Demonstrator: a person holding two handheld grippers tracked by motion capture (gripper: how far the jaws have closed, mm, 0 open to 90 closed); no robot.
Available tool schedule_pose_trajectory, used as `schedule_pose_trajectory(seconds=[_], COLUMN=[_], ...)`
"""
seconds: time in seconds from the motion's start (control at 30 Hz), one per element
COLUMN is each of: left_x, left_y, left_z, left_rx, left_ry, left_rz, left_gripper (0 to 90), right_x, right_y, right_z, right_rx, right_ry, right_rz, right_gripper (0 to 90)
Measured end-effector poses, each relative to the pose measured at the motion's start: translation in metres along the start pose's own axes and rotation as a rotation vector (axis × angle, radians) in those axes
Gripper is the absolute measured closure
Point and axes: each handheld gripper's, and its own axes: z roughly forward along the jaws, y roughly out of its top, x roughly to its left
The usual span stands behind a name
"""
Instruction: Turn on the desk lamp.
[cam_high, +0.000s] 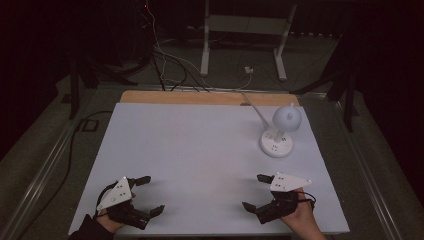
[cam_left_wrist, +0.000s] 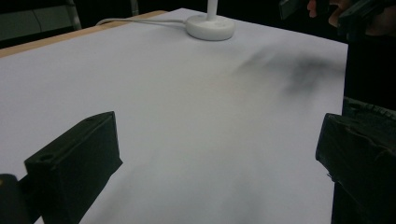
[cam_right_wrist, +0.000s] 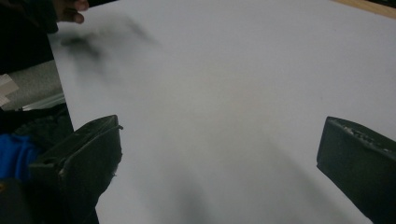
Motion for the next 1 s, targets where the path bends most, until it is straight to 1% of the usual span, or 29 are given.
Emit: schedule_pose_trajectory(seconds=[0.2, 0.37, 0.43, 0.53, 0.7, 0.8, 0.87, 1.0], left_x=[0.0, 0.0, 0.0, 0.001, 0.001, 0.0, 0.0, 0.001], left_y=[0.0, 0.0, 0.0, 0.0, 0.0, 0.0, 0.0, 0.0], left_z=[0.0, 0.0, 0.0, 0.0, 0.0, 0.0, 0.0, 0.0], left_rx=[0.001, -0.005, -0.002, -0.004, -0.002, 0.002, 0.0, 0.004], left_ry=[-0.001, -0.003, -0.004, -0.005, -0.005, -0.007, -0.007, -0.007], left_rz=[-0.001, -0.008, -0.004, -0.012, -0.012, -0.007, -0.011, -0.007], left_gripper=[0.4, 0.4, 0.4, 0.4, 0.4, 0.4, 0.4, 0.4], right_x=[-0.001, -0.005, -0.007, -0.011, -0.018, -0.024, -0.027, -0.034], right_y=[0.011, 0.02, 0.024, 0.029, 0.034, 0.035, 0.036, 0.038], right_z=[-0.001, -0.004, -0.007, -0.013, -0.02, -0.024, -0.027, -0.032], right_rx=[-0.022, -0.044, -0.054, -0.073, -0.086, -0.097, -0.104, -0.107], right_ry=[-0.012, -0.028, -0.042, -0.059, -0.091, -0.103, -0.122, -0.151], right_rz=[-0.013, -0.009, -0.011, -0.006, -0.006, 0.009, 0.006, 0.022], right_gripper=[0.0, 0.0, 0.2, 0.2, 0.2, 0.2, 0.2, 0.2])
